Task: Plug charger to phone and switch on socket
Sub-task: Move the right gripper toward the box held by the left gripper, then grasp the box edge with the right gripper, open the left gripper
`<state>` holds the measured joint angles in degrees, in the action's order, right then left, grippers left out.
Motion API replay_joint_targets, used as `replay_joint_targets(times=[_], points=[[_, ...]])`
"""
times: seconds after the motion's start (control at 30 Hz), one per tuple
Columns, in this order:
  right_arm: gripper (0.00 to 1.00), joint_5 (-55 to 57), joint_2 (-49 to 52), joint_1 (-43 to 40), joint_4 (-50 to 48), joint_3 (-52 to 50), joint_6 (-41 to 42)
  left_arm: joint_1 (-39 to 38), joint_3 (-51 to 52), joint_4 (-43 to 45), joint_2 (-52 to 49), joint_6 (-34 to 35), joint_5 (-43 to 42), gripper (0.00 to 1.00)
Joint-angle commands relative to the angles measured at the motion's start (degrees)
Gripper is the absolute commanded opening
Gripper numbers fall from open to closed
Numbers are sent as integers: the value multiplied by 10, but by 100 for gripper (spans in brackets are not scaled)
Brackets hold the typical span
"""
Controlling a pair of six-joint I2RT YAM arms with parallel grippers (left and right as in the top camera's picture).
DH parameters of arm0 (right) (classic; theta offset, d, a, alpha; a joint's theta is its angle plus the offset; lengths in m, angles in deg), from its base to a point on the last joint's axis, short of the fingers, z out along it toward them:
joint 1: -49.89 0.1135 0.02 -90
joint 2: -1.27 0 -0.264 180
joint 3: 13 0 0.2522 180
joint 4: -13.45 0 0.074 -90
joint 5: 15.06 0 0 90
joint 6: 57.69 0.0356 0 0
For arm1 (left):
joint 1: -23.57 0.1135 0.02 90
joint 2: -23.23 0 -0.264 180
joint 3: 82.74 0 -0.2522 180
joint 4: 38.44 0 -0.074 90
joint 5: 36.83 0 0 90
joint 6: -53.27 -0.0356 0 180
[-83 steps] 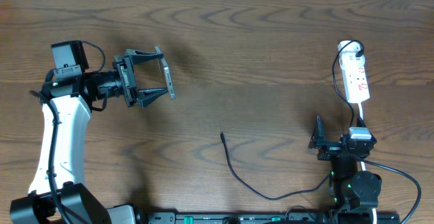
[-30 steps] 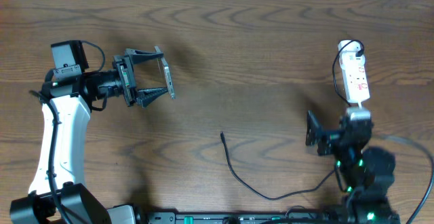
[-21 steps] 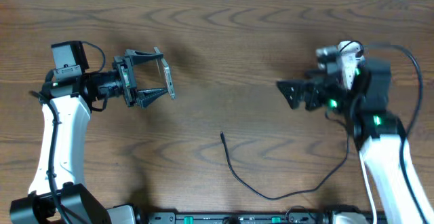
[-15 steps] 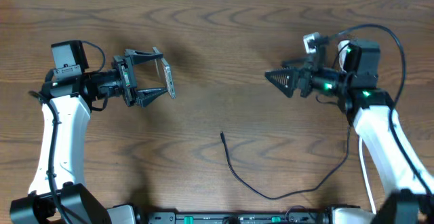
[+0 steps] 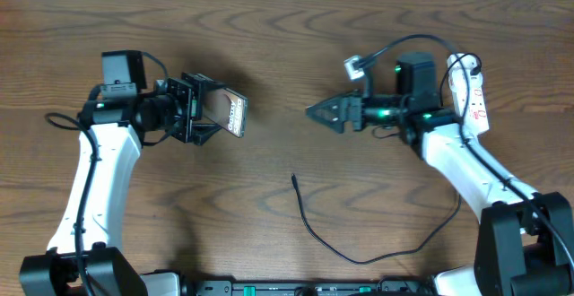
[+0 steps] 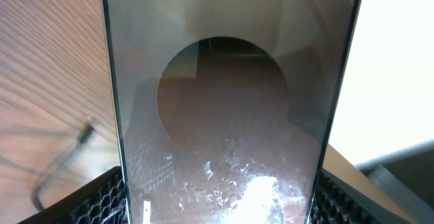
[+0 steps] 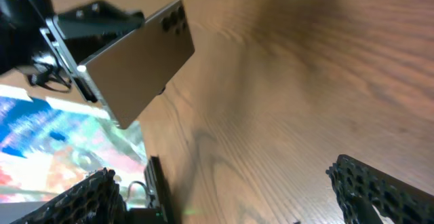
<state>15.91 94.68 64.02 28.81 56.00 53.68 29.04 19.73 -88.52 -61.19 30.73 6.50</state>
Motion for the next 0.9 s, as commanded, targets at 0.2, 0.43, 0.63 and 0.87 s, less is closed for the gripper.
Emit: replay_joint_targets(times=[0.2, 0.43, 0.63, 0.87], points=[[99, 187, 3, 114, -37, 9, 30, -58, -18, -25, 9, 18, 226, 7], [99, 249, 3, 162, -73, 9, 91, -93, -18, -26, 9, 115, 266, 7], [99, 248, 3, 181, -112, 9, 119, -107, -18, -21, 9, 174, 241, 7], [98, 248, 3, 194, -113, 9, 169, -107, -18, -20, 9, 206, 230, 7]])
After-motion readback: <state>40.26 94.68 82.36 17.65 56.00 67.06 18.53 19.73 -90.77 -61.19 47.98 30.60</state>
